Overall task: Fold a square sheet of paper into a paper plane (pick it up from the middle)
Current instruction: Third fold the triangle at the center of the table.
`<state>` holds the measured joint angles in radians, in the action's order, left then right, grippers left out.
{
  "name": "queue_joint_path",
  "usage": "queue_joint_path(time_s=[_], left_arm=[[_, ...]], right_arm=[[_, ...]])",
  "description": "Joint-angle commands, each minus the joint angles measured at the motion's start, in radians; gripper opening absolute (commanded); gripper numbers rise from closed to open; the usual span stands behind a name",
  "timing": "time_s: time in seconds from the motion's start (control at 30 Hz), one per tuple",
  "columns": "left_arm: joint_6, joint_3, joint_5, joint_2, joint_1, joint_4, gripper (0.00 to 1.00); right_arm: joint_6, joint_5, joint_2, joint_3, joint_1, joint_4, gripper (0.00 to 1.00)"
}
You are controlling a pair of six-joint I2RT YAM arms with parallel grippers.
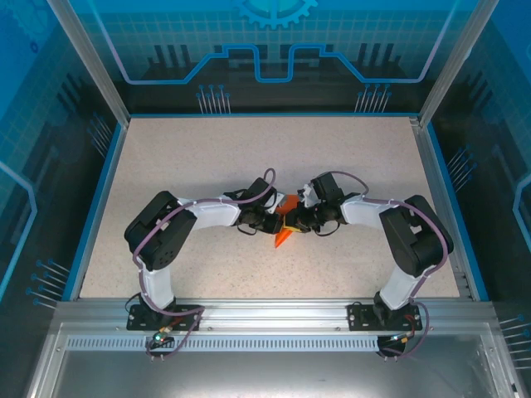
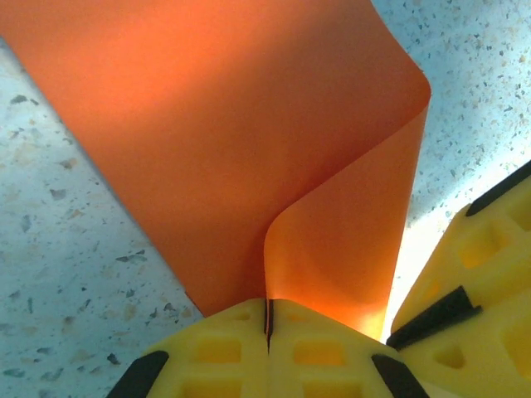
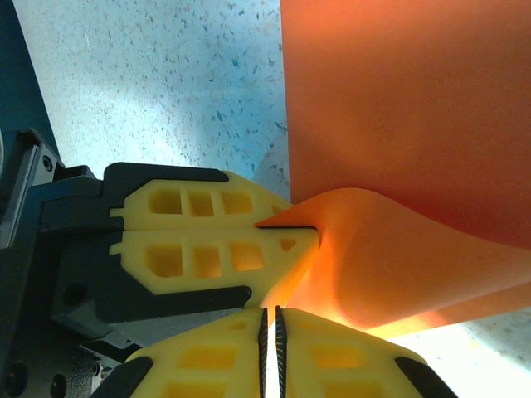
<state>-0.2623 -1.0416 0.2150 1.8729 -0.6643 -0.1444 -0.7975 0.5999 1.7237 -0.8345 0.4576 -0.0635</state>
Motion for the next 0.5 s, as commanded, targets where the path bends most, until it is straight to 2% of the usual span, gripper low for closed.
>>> queue_joint_path(time_s=[0.0, 0.47], left_arm=[[0.005, 0.001, 0.020, 0.023, 0.005, -0.011, 0.04], [0.006, -0.002, 0.025, 0.025, 0.005, -0.011, 0.04]], right_arm=[[-0.023, 0.017, 0.035, 0.009, 0.008, 0.042, 0.14], [-0.013, -0.028, 0.001, 0.042, -0.020, 0.017, 0.13]])
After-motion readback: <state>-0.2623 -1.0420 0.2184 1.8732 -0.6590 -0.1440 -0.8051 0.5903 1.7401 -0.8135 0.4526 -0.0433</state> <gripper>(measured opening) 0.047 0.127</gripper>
